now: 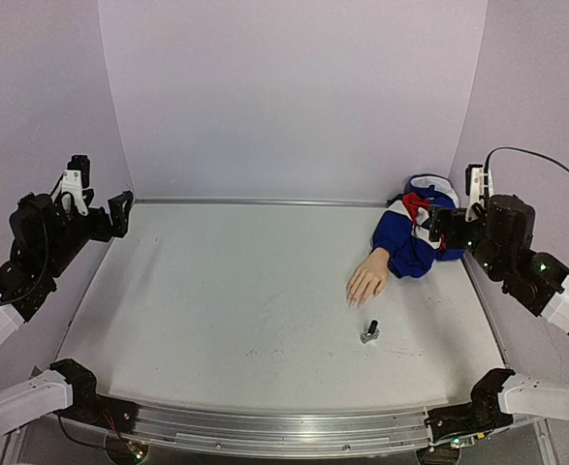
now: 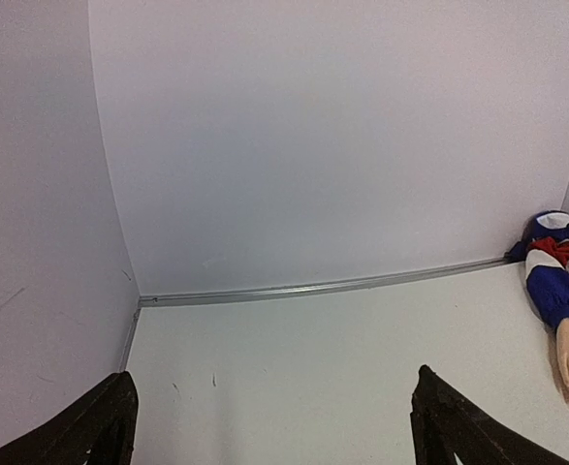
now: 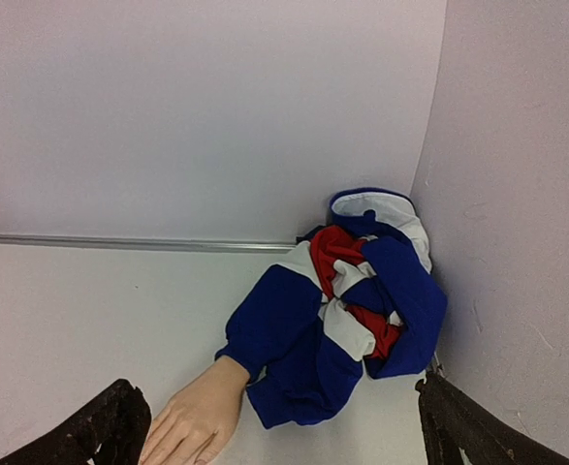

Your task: Paint the nails

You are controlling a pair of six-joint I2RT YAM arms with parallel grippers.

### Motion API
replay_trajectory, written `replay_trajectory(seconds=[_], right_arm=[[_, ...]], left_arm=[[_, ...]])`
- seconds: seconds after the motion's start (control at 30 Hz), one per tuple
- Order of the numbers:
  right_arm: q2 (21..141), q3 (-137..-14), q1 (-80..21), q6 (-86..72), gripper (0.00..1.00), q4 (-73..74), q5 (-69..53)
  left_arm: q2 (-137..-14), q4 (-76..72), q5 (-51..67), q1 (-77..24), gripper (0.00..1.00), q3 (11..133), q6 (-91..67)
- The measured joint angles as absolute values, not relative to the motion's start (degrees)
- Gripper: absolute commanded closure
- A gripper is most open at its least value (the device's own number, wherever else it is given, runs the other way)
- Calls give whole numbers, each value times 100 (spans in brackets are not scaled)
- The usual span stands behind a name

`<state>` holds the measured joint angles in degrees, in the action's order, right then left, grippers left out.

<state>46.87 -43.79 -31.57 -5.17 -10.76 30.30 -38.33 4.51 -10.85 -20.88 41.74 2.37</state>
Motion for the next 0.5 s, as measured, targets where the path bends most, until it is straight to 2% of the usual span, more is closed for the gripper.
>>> replay_trajectory(seconds=[0.17, 0.5], right_arm=[[4829, -4379, -2480, -781, 2, -939, 2847], [4525, -4292, -1310, -1634, 2, -456, 1516]], left_arm=[[-3990, 454, -1066, -1951, 1, 4174, -211], [-4270, 768, -799, -1680, 1, 4154, -1234]])
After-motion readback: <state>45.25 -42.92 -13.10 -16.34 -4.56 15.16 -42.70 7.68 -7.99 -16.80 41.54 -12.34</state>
